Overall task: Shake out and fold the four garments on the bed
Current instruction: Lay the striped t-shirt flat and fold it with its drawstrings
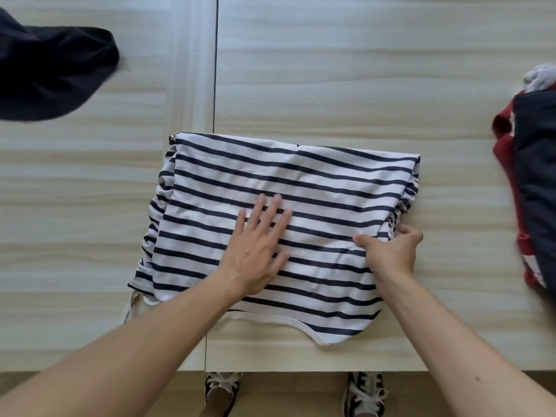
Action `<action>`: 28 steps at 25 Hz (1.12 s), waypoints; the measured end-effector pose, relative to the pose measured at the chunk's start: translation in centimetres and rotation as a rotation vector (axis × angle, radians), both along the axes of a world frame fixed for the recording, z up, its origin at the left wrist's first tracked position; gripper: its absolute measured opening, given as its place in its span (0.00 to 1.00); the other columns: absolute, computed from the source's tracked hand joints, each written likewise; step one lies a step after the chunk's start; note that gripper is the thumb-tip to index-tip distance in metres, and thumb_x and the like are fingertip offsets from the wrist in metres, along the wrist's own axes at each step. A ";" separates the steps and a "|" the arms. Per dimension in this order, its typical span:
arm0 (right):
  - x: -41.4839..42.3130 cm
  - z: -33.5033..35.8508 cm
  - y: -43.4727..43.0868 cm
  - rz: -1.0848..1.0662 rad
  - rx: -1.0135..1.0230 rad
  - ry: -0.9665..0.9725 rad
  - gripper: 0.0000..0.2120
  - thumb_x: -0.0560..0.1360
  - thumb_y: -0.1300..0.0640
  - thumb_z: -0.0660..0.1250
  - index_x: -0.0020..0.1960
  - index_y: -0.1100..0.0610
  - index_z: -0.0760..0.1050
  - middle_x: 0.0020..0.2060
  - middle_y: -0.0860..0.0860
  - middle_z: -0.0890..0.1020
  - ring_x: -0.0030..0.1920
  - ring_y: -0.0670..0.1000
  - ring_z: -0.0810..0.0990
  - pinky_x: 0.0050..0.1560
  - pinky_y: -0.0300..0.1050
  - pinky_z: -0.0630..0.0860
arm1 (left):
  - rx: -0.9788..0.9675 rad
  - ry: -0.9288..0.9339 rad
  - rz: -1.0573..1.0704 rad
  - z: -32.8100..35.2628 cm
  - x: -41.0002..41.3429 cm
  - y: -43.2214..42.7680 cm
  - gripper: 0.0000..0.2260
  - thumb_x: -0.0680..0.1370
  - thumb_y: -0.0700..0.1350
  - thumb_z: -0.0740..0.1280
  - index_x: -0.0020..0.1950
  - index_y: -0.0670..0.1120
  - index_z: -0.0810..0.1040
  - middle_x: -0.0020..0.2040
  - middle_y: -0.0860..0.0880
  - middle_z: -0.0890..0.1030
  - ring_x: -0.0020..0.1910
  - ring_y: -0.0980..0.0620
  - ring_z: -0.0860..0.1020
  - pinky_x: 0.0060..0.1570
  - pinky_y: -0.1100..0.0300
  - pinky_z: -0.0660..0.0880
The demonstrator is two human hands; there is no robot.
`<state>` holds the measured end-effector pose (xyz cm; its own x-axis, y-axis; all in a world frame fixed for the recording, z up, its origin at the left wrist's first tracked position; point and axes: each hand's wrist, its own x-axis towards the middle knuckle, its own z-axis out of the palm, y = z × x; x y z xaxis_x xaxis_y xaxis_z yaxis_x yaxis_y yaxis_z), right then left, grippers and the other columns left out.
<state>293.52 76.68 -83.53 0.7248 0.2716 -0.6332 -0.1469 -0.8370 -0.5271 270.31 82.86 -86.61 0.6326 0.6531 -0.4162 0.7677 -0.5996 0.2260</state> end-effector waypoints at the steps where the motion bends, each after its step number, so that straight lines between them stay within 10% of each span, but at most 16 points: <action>1: 0.0 0.8 0.3 -0.056 0.056 0.054 0.39 0.67 0.60 0.79 0.71 0.55 0.60 0.65 0.55 0.75 0.54 0.55 0.75 0.56 0.49 0.73 | -0.052 0.065 0.013 -0.1 0.5 -0.3 0.34 0.83 0.61 0.50 0.82 0.51 0.35 0.81 0.47 0.31 0.79 0.43 0.29 0.78 0.38 0.40; 4: -1.1 4.4 1.8 0.079 0.221 0.014 0.40 0.66 0.63 0.77 0.72 0.52 0.63 0.64 0.51 0.78 0.58 0.52 0.79 0.61 0.45 0.75 | -0.192 -0.020 0.202 0.5 1.8 -0.7 0.33 0.83 0.55 0.56 0.84 0.51 0.44 0.83 0.49 0.35 0.80 0.46 0.30 0.78 0.42 0.35; 7: -5.1 9.8 4.2 0.439 0.333 -0.187 0.37 0.69 0.64 0.75 0.72 0.50 0.64 0.58 0.46 0.78 0.53 0.46 0.80 0.49 0.27 0.71 | -0.550 -0.605 0.812 5.1 2.3 0.8 0.18 0.84 0.47 0.60 0.74 0.49 0.73 0.73 0.56 0.69 0.79 0.52 0.60 0.74 0.66 0.59; 13: -18.3 14.7 8.6 1.291 0.378 -0.201 0.48 0.71 0.62 0.70 0.80 0.43 0.45 0.72 0.54 0.67 0.58 0.59 0.79 0.57 0.53 0.77 | -0.975 -1.329 1.362 9.4 -4.8 6.0 0.25 0.85 0.57 0.51 0.46 0.49 0.85 0.40 0.51 0.84 0.40 0.54 0.82 0.44 0.59 0.77; 17: -21.9 11.7 6.8 1.465 0.316 0.035 0.36 0.76 0.54 0.67 0.77 0.44 0.51 0.76 0.49 0.60 0.62 0.56 0.76 0.60 0.55 0.75 | -0.943 -1.063 1.493 6.5 -12.2 7.6 0.27 0.82 0.64 0.55 0.62 0.46 0.83 0.57 0.43 0.85 0.59 0.43 0.83 0.59 0.49 0.77; 23: -18.6 3.6 1.9 1.131 0.141 -0.228 0.31 0.76 0.47 0.67 0.75 0.48 0.59 0.69 0.48 0.65 0.68 0.49 0.68 0.69 0.49 0.71 | -0.469 -0.551 1.393 4.5 -11.5 9.9 0.21 0.68 0.53 0.76 0.59 0.50 0.80 0.52 0.51 0.85 0.49 0.50 0.84 0.49 0.54 0.80; 28: -19.9 3.1 -1.9 1.640 0.187 0.034 0.23 0.77 0.45 0.65 0.70 0.45 0.66 0.59 0.43 0.71 0.57 0.44 0.71 0.62 0.45 0.73 | -0.580 -0.510 1.285 3.7 -11.8 10.4 0.19 0.74 0.34 0.68 0.63 0.47 0.77 0.55 0.49 0.84 0.54 0.49 0.82 0.54 0.53 0.79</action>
